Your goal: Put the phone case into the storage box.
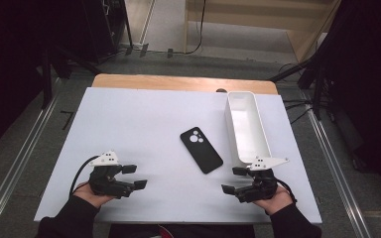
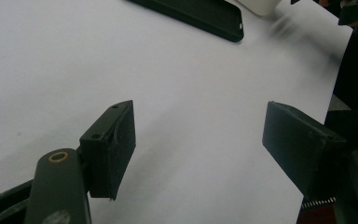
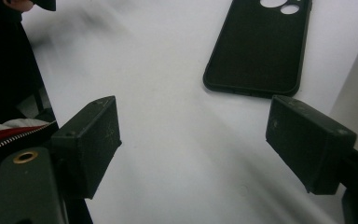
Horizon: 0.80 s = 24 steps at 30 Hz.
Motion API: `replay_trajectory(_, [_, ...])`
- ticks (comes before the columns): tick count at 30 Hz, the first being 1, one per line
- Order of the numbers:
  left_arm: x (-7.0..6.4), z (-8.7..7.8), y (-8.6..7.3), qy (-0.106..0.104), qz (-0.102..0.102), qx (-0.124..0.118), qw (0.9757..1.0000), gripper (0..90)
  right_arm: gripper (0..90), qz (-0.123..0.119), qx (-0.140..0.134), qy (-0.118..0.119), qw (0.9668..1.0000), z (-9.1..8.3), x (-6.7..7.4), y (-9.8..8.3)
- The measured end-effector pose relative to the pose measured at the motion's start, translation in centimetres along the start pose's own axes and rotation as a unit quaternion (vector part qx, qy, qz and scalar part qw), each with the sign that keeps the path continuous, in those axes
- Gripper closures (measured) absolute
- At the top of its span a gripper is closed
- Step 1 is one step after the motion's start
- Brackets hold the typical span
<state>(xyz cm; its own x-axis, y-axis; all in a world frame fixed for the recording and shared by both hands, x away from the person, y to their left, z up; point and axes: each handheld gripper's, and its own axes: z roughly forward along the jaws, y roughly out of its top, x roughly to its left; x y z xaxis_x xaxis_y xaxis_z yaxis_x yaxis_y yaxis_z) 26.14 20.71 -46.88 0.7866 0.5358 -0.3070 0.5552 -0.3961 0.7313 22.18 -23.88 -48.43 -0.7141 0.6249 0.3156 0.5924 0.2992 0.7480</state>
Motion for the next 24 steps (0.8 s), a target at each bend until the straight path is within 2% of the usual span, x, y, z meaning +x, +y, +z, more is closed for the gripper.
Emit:
replay_trajectory(4, [-0.04, 0.09, 0.01, 0.000, 0.003, 0.001, 1.0000, 25.1, 16.0, 0.003, -0.002, 0.001, 1.0000, -0.07, 0.01, 0.00])
replay_trajectory(7, [-0.04, 0.05, 0.07, -0.011, 0.005, -0.004, 0.9999, 23.3, 16.0, 0.003, -0.003, 0.001, 1.0000, -0.10, 0.00, 0.00])
replay_trajectory(13, [-0.07, 0.04, 0.10, -0.010, 0.007, -0.002, 0.9999, 22.7, 16.0, 0.002, -0.006, 0.001, 1.0000, -0.12, -0.02, -0.01])
replay_trajectory(16, [0.01, 0.11, 0.16, -0.009, -0.003, 0.005, 0.9999, 22.9, 16.0, 0.003, -0.004, 0.001, 1.0000, -0.11, -0.02, -0.02])
replay_trajectory(24, [0.18, -0.03, 0.09, -0.008, -0.009, 0.001, 0.9999, 22.7, 16.0, 0.004, -0.008, 0.001, 1.0000, -0.15, -0.13, 0.01])
